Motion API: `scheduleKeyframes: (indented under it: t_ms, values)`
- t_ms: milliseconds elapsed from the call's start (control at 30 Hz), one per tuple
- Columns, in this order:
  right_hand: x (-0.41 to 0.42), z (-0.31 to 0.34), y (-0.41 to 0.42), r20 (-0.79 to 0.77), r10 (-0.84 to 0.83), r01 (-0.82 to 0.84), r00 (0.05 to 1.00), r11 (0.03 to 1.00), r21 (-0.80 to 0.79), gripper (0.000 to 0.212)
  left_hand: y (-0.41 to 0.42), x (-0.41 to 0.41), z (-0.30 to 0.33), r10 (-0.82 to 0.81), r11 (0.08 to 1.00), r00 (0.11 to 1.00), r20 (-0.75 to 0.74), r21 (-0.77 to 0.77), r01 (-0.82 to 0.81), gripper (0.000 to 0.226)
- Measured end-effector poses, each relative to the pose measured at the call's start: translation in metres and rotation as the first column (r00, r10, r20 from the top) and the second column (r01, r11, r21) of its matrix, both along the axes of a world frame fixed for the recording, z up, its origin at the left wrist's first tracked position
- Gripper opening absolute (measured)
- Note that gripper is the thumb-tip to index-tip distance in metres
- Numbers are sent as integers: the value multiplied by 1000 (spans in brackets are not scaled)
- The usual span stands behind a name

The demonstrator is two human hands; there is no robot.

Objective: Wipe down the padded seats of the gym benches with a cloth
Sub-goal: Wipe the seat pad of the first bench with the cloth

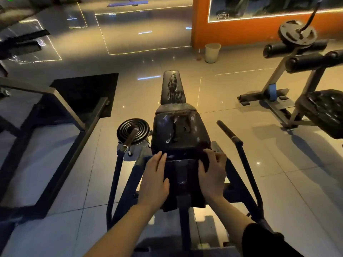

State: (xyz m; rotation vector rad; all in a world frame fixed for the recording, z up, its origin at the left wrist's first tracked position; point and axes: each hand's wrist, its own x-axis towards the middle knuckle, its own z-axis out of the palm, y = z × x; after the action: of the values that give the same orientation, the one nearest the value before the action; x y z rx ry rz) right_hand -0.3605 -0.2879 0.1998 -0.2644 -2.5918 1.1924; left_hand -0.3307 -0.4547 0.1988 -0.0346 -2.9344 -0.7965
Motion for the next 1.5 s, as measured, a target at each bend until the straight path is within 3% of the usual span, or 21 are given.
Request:
scheduleKeyframes:
  t_ms: [200,367,533,667,800,1000,1167,1333,1500]
  values:
    - [-11,-23,-48,-37,-129,132,991,989,63,27,-25,-25,-31,-142,986,987,-75,-98,135,91]
    - [-1,-40,-57,-56,-66,69,996,996,50,27,-41,-32,-38,-258,960,957,-132,-151,237,97]
    - [-11,-29,-45,-144,-405,377,903,907,-187,26,-55,-45,-43,-370,920,904,-214,-221,324,92]
    - [-18,-40,-76,-170,-372,352,913,926,-138,26,-59,-49,-51,-390,919,877,-282,-177,351,93]
    - [-7,-66,-99,-221,-237,218,946,970,-104,25,-60,-55,-55,-402,915,859,-317,-156,371,76]
    - [-12,-48,-67,-293,-490,428,821,868,-252,26,-60,-57,-58,-404,915,846,-349,-152,374,78]
    - [-16,-53,-96,-272,-396,356,877,916,-184,23,-59,-57,-63,-391,920,848,-358,-133,369,100]
    - [-1,-64,-107,-280,-192,163,941,979,-124,22,-59,-57,-63,-408,913,838,-362,-143,382,101]
    - [-10,-44,-77,-307,-442,369,843,890,-266,25,-62,-58,-63,-410,911,825,-388,-134,390,100]
